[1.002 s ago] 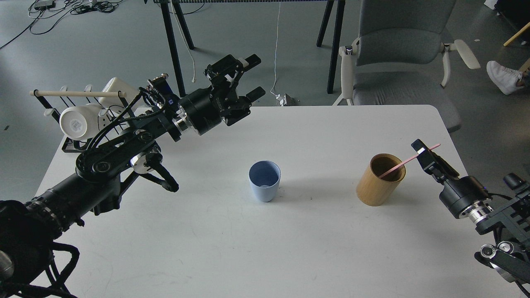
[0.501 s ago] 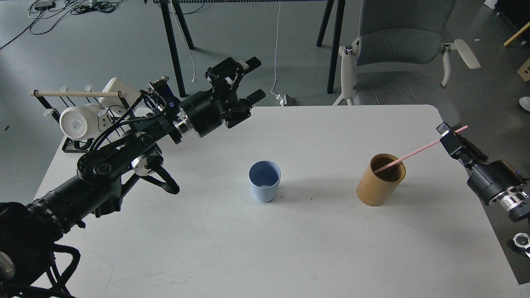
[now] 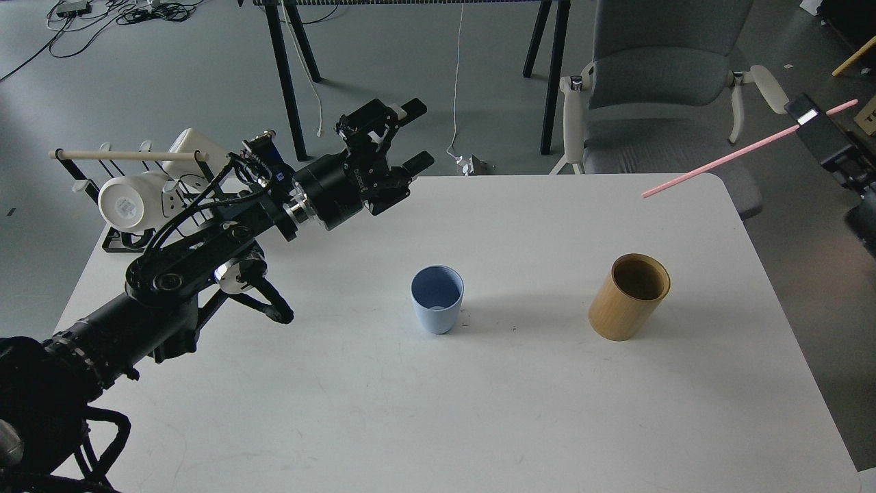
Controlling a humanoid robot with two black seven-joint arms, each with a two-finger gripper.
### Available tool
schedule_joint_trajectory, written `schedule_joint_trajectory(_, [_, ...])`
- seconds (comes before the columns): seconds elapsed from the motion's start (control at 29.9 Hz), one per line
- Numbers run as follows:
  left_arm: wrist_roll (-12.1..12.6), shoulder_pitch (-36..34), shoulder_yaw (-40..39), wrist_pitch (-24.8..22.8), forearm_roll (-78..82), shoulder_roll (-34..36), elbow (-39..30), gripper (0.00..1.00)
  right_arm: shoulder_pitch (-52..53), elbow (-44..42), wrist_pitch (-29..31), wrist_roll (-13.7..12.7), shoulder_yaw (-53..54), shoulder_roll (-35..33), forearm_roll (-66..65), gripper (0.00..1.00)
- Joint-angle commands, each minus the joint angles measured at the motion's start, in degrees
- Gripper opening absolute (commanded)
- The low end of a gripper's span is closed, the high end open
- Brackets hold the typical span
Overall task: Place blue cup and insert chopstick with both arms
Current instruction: 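Swing the pink stick with the right gripper over the blue cup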
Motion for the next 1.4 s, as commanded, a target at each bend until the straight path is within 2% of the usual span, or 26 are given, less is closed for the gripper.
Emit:
schedule_joint_trajectory(0.0, [0.0, 0.2, 0.0, 0.0, -0.1, 0.0, 1.0, 0.93, 7.8, -0.4, 3.9, 0.0, -3.0, 3.8, -0.7, 0.0])
schedule_joint_trajectory(0.1, [0.0, 0.7, 0.0, 0.0, -0.2, 0.0, 1.8, 0.93, 14.6, -2.6, 5.9, 0.0, -8.5, 8.8, -0.8, 0.0])
schedule_joint_trajectory(0.33, [0.0, 2.9, 0.1, 0.0, -1.2, 0.7, 2.6, 0.93, 29.7, -11.4, 5.7, 0.0, -30.0, 22.4, -4.9, 0.0])
schedule_joint_trajectory(0.47, [0.0, 3.0, 0.1, 0.0, -1.3, 0.6, 4.9, 0.93, 32.4, -16.0, 5.6, 0.0, -33.6, 31.1, -5.8, 0.0])
schedule_joint_trajectory(0.73, [0.0, 3.1, 0.1, 0.0, -1.3, 0.5, 6.3, 0.93, 39.2, -24.5, 5.9, 0.0, -42.4, 41.9, -9.5, 0.0])
schedule_joint_trajectory(1.37, [0.0, 3.7, 0.1, 0.0, -1.3, 0.0, 8.9, 0.94, 44.4, -26.0, 6.1, 0.0, -51.0, 44.8, -10.5, 0.0])
